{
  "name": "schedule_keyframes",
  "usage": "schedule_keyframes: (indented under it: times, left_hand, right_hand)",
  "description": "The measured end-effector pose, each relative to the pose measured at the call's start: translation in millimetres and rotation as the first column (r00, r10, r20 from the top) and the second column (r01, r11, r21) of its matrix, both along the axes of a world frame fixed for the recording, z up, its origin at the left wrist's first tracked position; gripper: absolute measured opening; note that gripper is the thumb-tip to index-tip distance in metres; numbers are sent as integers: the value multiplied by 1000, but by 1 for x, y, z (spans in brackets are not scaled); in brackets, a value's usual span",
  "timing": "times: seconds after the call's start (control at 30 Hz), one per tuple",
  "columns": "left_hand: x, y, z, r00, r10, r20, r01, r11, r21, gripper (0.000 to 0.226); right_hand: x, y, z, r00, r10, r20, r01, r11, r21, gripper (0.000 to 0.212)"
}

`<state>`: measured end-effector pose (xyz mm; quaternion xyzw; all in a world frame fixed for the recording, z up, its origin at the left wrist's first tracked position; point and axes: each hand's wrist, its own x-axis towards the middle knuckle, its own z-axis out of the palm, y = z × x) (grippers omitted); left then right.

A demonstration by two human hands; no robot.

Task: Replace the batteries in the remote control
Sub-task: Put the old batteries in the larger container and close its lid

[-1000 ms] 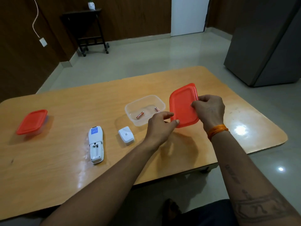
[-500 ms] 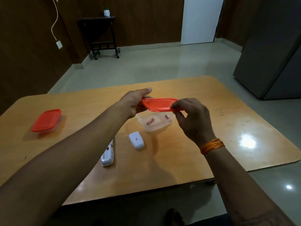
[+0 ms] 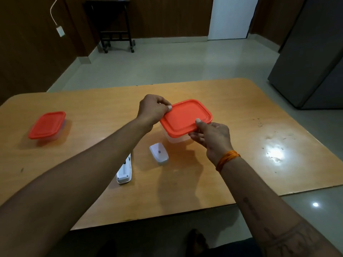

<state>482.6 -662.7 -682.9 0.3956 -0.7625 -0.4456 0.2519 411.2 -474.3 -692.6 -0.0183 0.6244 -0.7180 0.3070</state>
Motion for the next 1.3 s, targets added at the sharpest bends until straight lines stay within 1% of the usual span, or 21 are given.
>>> schedule_keyframes:
  times: [0.03,0.1,0.2,0.3,0.5,0.63,0.8,0.9,1.0,1.2,1.3]
  left_hand:
    - [0,-2,-2,1000,-16,26,18,998,-64,6]
    - [1,-7,-7,996,-42,80,52,991,-122,7]
    - [-1,-11,-16,989,-49,139,69,988,-139,9]
    - [-4,-14,-24,988,-46,144,67,987,-145,11]
    - [-10,-18,-29,988,-35,150,65,979,-195,12]
    - [-12,-21,-30,985,-12,171,40,987,-159,12]
    - [-12,-22,-26,967,-61,246,73,996,-42,26]
    - [-12,-18,-22,951,-129,281,135,991,-4,23]
    - [-9,-12,-20,941,-162,297,173,985,-11,17]
    - [-5,-9,-23,961,-113,251,106,994,39,15]
    - [-7,-6,-23,960,-92,266,87,996,29,24]
  right_hand:
    - [-1,-2,-1,999,-25,22,25,1000,5,19]
    - [-2,-4,-3,996,-68,60,67,998,17,21]
    - [-3,-8,-8,992,-91,84,89,995,36,24]
    - [-6,-12,-12,992,-100,77,95,993,66,28]
    - [-7,-11,-10,994,-38,106,27,994,106,26]
    - [-8,-13,-12,994,-21,110,8,993,120,27]
    - [-9,-15,-14,995,28,99,-45,984,175,28]
    - [-11,-14,-15,998,30,61,-42,978,203,23]
    - [-13,-13,-17,999,26,21,-30,973,230,18]
    - [-14,-13,-18,1000,7,21,-11,977,213,23]
    - [-15,-12,-18,1000,8,28,-15,974,227,19]
